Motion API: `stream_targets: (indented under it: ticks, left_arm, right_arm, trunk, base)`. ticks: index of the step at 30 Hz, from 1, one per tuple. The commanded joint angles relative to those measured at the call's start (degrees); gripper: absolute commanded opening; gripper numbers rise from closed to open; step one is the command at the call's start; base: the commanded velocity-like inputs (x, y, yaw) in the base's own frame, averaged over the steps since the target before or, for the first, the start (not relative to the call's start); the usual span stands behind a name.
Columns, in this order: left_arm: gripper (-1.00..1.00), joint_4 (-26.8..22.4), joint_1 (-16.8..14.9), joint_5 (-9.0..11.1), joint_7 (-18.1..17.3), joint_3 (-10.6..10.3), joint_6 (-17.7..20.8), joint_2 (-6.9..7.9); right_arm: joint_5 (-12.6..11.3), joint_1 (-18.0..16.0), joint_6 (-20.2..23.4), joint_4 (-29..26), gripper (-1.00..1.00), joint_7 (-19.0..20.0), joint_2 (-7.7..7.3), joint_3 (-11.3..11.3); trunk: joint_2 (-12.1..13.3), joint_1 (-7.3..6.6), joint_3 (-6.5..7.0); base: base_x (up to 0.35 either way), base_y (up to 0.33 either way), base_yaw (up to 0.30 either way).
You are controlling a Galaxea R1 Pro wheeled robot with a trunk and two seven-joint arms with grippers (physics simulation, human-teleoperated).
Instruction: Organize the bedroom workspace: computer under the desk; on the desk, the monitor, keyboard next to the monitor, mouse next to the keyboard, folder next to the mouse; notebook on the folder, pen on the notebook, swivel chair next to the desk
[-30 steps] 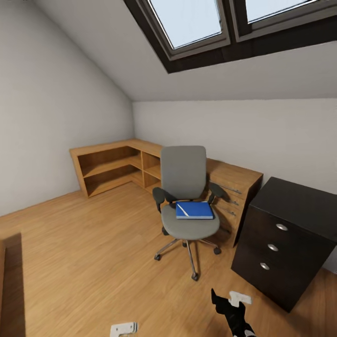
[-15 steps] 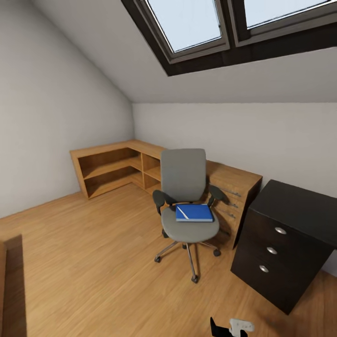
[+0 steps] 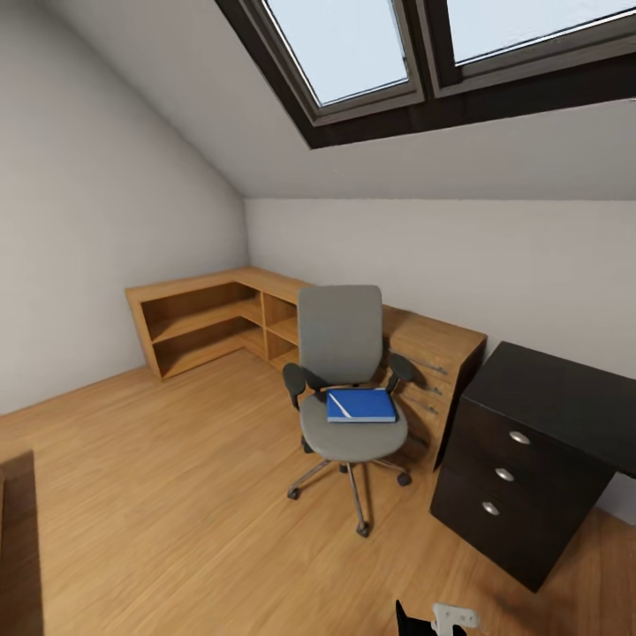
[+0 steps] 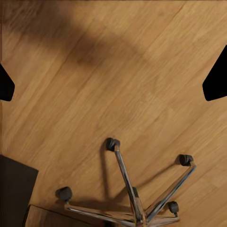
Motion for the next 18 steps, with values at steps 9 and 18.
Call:
stream_targets:
  ticks: [9, 18]
  left_arm:
    - [1.0, -0.1, 0.0, 0.5, 0.2, -0.5, -1.2, 0.04]
    - [1.0, 0.0, 0.0, 0.3, 0.1, -0.6, -2.1, 0.04]
  right_arm:
    - [-0.6, -0.1, -1.3, 0.1, 1.0, -0.3, -0.06, -0.4]
    - [-0.6, -0.1, -1.4, 0.1, 1.0, -0.7, 0.09, -0.3]
  trunk:
    - [0.0, 0.0, 0.53]
    - [0.0, 0.0, 1.17]
  base:
    - [0.0, 0.0, -0.181]
    - [0.0, 0.0, -0.18]
